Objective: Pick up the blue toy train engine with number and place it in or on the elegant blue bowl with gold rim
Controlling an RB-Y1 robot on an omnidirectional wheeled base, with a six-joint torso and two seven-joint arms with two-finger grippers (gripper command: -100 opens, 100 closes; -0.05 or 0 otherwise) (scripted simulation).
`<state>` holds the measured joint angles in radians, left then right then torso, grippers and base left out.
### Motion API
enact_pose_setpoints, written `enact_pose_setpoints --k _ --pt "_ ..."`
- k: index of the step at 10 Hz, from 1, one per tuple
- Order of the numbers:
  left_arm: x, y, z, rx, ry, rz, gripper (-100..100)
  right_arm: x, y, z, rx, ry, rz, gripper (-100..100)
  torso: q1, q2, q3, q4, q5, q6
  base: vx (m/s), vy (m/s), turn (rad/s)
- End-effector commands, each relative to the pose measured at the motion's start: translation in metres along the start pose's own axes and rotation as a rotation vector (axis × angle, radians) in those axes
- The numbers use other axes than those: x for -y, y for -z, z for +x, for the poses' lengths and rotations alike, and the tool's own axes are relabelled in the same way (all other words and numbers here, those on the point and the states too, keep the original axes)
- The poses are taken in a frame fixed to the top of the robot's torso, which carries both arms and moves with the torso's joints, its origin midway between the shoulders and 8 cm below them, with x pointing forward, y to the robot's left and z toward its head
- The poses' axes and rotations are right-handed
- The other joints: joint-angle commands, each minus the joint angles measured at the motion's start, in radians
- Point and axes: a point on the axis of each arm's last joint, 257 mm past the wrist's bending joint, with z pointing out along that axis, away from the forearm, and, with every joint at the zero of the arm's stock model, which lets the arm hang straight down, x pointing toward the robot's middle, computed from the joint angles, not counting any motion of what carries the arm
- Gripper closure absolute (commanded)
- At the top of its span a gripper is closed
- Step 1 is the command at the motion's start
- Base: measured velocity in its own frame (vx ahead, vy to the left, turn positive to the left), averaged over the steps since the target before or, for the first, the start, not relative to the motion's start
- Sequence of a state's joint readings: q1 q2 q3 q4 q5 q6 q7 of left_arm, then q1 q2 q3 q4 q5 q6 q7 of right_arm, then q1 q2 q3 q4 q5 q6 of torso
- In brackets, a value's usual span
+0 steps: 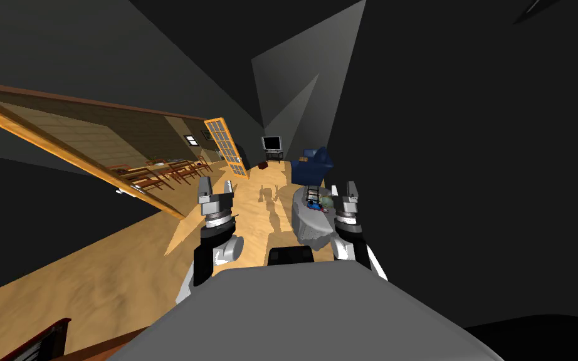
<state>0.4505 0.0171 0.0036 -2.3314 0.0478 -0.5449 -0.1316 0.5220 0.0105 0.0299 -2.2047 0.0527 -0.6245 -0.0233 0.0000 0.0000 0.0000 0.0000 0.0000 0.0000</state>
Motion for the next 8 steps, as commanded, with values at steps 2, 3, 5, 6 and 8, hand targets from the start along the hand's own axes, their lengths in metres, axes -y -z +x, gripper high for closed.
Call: enact_pose_setpoints --k 2,3,5,6,8 --pt "0.000 0.000 0.000 0.000 0.000 0.000 0 0.009 0.006 0.014 -0.062 0.013 0.013 -100 0.000 0.001 0.001 0.000 0.000 0.000 -0.035 0.025 0.080" --pt "0.000 0.000 0.000 0.000 0.000 0.000 0 0.015 0.010 0.022 -0.094 0.020 0.021 -100 0.002 0.003 0.001 0.001 0.000 0.000 -0.082 0.057 0.095" --pt "0.000 0.000 0.000 0.000 0.000 0.000 0 0.029 0.021 0.039 -0.165 0.037 0.039 -100 0.005 0.006 0.004 0.001 0.001 0.000 -0.114 0.076 0.127" --pt "0.000 0.000 0.000 0.000 0.000 0.000 0 0.038 0.027 0.049 -0.204 0.047 0.050 -100 0.005 0.008 0.004 0.002 0.001 0.000 -0.110 0.078 0.176" --pt "0.000 0.000 0.000 0.000 0.000 0.000 0 0.048 0.035 0.059 -0.246 0.059 0.061 -100 0.006 0.008 0.005 0.002 0.001 0.000 -0.099 0.079 0.119"
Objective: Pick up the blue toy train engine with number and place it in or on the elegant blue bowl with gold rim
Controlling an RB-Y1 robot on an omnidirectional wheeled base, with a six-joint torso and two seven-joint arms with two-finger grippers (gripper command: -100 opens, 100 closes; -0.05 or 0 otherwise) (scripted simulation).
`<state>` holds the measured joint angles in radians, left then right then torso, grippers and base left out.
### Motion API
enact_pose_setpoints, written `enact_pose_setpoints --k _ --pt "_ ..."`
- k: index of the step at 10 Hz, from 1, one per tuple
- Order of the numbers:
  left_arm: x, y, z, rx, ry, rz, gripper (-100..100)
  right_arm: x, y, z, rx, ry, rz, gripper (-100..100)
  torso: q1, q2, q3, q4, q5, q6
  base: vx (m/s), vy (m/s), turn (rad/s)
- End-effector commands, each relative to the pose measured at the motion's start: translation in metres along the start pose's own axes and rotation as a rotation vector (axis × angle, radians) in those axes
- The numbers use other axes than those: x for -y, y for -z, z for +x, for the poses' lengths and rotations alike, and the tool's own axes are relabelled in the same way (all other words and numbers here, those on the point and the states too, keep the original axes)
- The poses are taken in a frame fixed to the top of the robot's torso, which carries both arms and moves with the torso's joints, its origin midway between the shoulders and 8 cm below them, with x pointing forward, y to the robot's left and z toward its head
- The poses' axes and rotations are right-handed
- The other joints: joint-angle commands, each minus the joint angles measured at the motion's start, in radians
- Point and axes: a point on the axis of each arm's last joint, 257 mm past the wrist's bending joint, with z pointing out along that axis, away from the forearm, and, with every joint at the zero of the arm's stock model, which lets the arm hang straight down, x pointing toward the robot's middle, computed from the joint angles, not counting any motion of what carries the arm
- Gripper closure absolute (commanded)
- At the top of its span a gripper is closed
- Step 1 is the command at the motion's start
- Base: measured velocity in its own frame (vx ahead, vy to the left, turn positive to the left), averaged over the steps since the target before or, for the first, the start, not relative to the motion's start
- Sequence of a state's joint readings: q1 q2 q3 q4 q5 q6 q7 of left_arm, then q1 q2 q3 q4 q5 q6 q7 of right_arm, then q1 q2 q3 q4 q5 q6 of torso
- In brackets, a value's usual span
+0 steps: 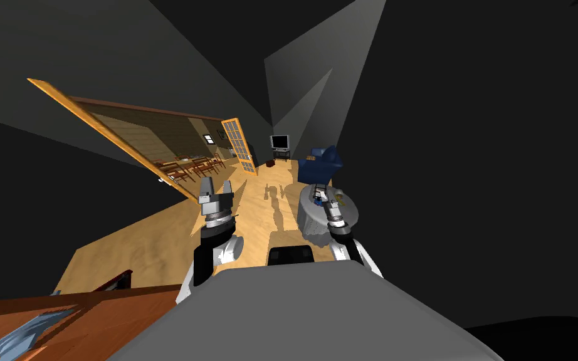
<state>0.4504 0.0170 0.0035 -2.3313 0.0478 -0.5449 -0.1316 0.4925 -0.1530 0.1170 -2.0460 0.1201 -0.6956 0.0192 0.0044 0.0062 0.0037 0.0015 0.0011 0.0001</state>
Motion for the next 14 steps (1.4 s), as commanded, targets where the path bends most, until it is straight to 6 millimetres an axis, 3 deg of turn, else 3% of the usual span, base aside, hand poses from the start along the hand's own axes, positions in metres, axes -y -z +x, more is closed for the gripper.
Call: enact_pose_setpoints --k 1,8,14 --pt "0.000 0.000 0.000 0.000 0.000 0.000 0 0.013 0.008 0.015 -0.054 0.017 0.017 -100 0.000 0.000 0.000 0.000 0.000 0.000 -0.049 0.075 0.127" --pt "0.000 0.000 0.000 0.000 0.000 0.000 0 0.059 0.042 0.065 -0.278 0.099 0.064 -100 -0.003 -0.003 -0.002 -0.001 -0.001 0.000 -0.054 0.051 0.119" --pt "0.000 0.000 0.000 0.000 0.000 0.000 0 0.105 0.082 0.091 -0.483 0.194 0.110 -100 -0.003 -0.004 -0.003 -0.001 -0.001 0.000 -0.030 0.045 0.114"
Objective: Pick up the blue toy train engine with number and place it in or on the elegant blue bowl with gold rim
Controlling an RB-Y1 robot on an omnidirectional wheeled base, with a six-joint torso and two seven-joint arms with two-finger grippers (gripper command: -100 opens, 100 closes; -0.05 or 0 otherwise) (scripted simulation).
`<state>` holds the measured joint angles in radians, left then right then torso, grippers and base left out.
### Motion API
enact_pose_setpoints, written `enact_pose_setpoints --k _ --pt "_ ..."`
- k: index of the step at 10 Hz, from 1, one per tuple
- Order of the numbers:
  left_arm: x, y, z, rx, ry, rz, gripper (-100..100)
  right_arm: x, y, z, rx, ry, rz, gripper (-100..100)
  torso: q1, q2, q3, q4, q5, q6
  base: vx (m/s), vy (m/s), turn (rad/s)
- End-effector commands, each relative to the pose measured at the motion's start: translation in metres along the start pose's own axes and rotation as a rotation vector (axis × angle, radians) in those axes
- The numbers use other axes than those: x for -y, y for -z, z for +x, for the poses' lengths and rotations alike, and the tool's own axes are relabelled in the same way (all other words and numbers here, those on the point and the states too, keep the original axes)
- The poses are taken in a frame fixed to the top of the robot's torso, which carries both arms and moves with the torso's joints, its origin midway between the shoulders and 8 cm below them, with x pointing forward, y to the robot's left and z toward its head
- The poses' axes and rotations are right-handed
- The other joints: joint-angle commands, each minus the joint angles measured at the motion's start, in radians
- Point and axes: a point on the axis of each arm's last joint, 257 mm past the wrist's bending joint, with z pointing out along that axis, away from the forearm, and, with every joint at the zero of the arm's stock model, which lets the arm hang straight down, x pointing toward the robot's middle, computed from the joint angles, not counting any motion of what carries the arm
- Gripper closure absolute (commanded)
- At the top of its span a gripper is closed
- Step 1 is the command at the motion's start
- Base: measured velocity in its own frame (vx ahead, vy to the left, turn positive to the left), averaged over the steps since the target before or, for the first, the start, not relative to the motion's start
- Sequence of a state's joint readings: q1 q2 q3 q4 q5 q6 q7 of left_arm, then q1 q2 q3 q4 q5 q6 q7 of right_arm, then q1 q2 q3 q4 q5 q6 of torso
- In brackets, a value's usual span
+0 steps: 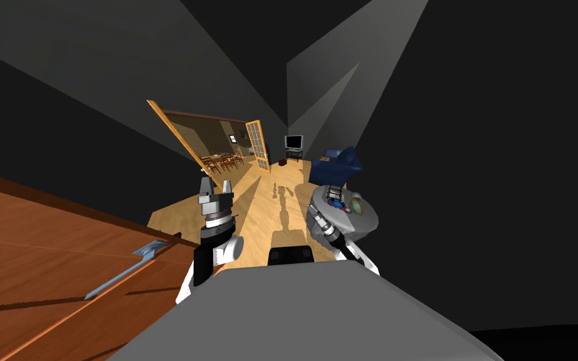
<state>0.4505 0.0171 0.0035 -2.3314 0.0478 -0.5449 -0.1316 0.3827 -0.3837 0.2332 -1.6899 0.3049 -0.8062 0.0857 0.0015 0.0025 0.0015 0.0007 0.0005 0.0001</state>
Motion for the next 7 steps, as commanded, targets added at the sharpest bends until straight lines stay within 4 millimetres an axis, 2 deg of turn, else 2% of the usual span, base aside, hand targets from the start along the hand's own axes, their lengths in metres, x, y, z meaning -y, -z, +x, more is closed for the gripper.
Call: enact_pose_setpoints --k 1,4,7 --pt "0.000 0.000 0.000 0.000 0.000 0.000 0 0.013 0.008 0.007 -0.039 0.017 0.019 -100 0.000 0.000 0.000 0.000 0.000 0.000 -0.030 0.037 0.081" --pt "0.000 0.000 0.000 0.000 0.000 0.000 0 0.037 0.024 0.025 -0.178 0.106 0.031 -100 -0.001 0.000 0.000 0.000 0.000 0.001 -0.023 0.035 0.129" --pt "0.000 0.000 0.000 0.000 0.000 0.000 0 0.064 0.042 0.033 -0.259 0.150 0.071 -100 -0.001 -0.001 -0.001 0.000 0.000 0.000 -0.012 0.025 0.109"
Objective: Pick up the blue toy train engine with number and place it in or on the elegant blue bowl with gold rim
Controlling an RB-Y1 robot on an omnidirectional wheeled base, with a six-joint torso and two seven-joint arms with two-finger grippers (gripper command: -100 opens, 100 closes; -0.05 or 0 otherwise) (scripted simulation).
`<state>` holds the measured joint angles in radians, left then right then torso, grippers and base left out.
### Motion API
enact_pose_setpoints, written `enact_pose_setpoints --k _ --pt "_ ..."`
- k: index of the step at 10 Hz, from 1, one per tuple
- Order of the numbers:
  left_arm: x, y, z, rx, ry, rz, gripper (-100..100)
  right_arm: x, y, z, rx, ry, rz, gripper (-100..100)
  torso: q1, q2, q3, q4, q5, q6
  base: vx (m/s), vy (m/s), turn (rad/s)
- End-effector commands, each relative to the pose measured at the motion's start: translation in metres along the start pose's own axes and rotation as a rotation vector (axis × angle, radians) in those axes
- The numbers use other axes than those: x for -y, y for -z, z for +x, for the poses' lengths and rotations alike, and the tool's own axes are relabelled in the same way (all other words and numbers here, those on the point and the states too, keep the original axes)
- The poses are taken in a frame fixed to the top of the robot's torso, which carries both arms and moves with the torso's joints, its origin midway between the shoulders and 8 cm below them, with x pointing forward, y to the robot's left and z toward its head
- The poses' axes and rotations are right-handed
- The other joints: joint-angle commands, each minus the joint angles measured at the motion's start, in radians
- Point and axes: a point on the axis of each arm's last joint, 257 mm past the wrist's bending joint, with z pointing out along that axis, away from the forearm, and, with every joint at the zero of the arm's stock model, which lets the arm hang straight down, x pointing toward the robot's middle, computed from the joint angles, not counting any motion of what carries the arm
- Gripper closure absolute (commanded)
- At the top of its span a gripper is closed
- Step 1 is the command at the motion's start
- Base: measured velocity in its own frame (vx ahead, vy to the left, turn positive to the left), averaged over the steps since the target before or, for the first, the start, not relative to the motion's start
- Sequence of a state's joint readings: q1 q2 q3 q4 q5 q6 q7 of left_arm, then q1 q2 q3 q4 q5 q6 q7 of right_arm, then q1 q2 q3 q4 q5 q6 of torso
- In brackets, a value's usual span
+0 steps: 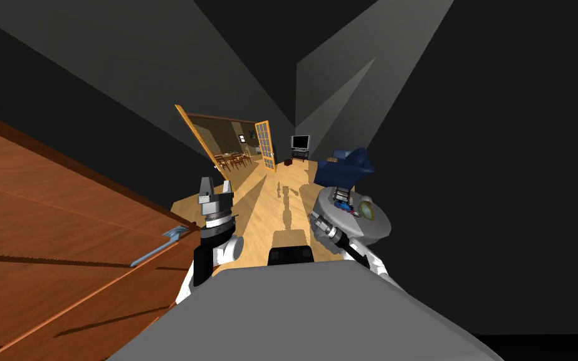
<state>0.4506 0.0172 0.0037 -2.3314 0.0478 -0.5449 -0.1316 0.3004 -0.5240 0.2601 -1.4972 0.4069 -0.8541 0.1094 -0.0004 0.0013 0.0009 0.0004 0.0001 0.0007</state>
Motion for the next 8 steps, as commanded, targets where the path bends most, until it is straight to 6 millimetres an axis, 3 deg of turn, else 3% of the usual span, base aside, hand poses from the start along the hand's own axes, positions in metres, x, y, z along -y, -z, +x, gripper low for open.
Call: enact_pose_setpoints --k 1,8 --pt "0.000 0.000 0.000 0.000 0.000 0.000 0 0.016 0.011 0.008 -0.078 0.060 0.011 -100 0.000 0.000 0.000 0.000 0.000 0.000 -0.014 0.026 0.170" --pt "0.000 0.000 0.000 0.000 0.000 0.000 0 0.089 0.065 0.017 -0.313 0.218 0.114 -100 -0.001 0.000 0.000 0.000 0.000 0.000 -0.008 0.012 0.100"
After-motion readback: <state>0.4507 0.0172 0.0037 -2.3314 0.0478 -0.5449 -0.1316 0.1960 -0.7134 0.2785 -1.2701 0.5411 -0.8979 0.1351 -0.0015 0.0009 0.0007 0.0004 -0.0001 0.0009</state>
